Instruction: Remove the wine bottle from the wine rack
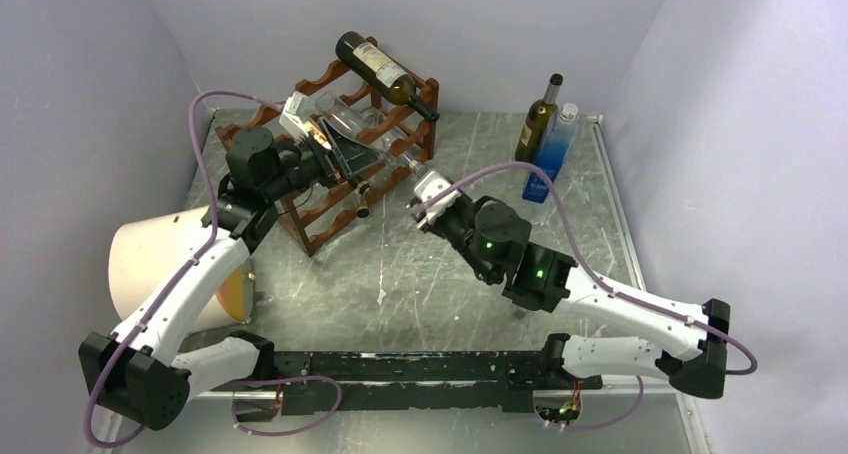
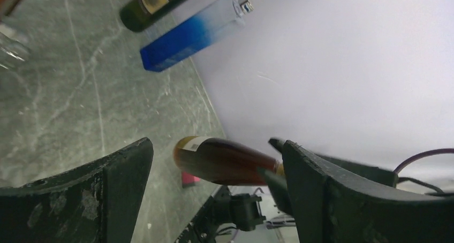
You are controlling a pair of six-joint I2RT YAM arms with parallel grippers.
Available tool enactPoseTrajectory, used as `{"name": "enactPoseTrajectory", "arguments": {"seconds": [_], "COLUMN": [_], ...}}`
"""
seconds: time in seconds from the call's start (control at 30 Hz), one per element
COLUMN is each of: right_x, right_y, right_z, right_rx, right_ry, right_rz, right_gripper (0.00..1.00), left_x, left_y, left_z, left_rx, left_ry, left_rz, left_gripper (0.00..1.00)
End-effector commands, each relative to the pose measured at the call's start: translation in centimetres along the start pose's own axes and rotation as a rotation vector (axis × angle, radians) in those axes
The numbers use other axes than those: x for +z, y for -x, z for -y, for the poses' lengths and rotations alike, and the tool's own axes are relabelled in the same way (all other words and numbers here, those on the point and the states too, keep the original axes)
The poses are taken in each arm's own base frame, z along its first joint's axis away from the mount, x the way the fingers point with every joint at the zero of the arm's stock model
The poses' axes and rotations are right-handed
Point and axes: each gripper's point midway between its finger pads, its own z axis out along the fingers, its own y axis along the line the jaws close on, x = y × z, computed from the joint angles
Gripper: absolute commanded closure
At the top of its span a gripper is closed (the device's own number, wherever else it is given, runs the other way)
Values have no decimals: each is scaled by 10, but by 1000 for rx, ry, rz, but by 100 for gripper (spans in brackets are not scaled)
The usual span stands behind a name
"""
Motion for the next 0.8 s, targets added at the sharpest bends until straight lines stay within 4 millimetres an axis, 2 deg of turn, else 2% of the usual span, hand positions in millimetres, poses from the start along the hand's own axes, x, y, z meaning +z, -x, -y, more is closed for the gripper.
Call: {"name": "enactPoseTrajectory", "arguments": {"seconds": [0.0,0.1,0.17,0.37,0.57,0.77], "right_x": [-17,-15,-13,-18,-36,-49], "right_y": [32,0,-27,-77,-109,-129], "right_z": [98,129,140,190,235,268], "right_rx": [187,284,346,455,482,479], "right_ry": [-330,-442,-500,-708,-864,-949], "right_rz": [131,76,40,-39,-71,-69], "right_gripper": [100,100,100,100,100,100], "left_x": [-16,-27,-36,-64,-82,-94], "left_y": [30,41,48,59,64,70], "left_z": [23,28,33,53,48,33], "left_rx": [216,319,397,610,758,835], "left_ry": [30,71,96,110,161,231], "left_rz": [111,145,166,236,284,349], "left_gripper": [7,7,7,7,7,7]}}
